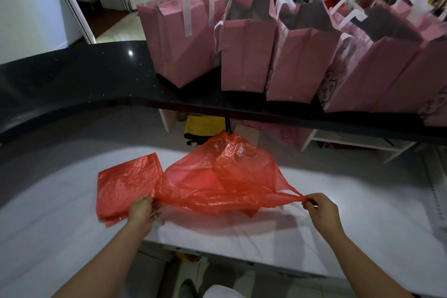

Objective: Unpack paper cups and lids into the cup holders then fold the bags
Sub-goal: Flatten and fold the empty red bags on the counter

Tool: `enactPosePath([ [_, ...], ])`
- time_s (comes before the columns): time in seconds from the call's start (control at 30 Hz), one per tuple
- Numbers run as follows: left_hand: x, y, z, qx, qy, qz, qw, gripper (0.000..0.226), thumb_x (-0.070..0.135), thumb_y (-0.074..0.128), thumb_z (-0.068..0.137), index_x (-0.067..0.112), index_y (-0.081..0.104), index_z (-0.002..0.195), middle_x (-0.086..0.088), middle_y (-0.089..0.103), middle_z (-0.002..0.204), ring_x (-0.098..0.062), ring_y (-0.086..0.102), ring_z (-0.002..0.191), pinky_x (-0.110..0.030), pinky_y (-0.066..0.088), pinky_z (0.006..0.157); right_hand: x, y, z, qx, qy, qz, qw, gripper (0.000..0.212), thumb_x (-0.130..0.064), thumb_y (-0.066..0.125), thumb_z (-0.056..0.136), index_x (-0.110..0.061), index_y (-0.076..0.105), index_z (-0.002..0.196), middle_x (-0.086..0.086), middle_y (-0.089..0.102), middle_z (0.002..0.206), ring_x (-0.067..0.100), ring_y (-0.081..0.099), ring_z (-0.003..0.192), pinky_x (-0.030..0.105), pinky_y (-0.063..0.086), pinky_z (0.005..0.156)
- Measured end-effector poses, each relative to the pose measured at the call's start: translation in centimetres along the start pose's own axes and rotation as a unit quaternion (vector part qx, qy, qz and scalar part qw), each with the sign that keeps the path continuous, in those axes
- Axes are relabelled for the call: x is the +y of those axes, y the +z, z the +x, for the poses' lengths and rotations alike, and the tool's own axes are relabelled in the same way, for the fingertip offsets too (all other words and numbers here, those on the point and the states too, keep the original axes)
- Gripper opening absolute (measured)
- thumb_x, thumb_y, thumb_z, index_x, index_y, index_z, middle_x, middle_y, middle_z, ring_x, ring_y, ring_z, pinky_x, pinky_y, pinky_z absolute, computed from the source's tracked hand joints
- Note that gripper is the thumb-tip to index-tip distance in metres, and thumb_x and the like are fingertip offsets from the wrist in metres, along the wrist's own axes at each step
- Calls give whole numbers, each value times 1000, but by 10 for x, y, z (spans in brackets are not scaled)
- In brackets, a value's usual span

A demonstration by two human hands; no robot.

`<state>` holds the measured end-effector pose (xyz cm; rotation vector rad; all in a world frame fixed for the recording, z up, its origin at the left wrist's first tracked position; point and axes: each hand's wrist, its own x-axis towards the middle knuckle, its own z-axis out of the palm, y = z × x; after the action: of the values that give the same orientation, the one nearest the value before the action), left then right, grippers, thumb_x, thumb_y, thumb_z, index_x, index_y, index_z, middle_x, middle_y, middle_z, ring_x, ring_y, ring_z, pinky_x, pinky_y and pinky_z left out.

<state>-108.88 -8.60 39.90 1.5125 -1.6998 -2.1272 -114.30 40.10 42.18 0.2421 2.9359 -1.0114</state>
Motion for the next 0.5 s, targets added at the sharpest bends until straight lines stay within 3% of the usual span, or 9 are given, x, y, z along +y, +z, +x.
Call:
enactPosePath([
  [0.13,3,-6,-1,-35,49,105,993,41,-4,45,99,24,51,128,-18,64,108,-39,67,89,-48,61,66,-6,0,0,-3,-13,-7,1000,19,5,64,90,-10,75,85,1,68,86,16,64,79,17,42,69],
  [0.23,3,-9,1,-39,71,121,989,23,13,43,104,18,55,122,-18,66,106,-40,68,91,-42,60,58,-8,-1,-1,-3,-20,-10,1000,20,7,64,89,-10,74,85,-1,67,86,13,63,79,12,41,69],
  [0.37,0,-7,-2,-51,124,168,977,23,37,56,102,15,64,103,-11,72,99,-30,72,90,-46,60,82,-9,-1,-3,-1,-12,-9,1000,20,9,66,87,-10,73,86,0,67,88,15,62,79,9,38,69],
  [0.43,-2,-5,-2,-50,144,185,971,20,35,64,98,15,67,100,-9,73,97,-27,72,89,-47,58,89,-9,0,-4,0,-14,-14,1000,16,8,69,86,-7,74,90,1,67,89,17,60,79,8,37,69],
  [0.5,-2,-2,1,-54,127,156,978,16,25,68,96,11,69,101,-11,73,100,-27,72,91,-41,59,85,-10,0,-4,2,-18,-18,1000,13,6,71,87,-5,74,93,4,68,90,19,60,80,9,38,70],
])
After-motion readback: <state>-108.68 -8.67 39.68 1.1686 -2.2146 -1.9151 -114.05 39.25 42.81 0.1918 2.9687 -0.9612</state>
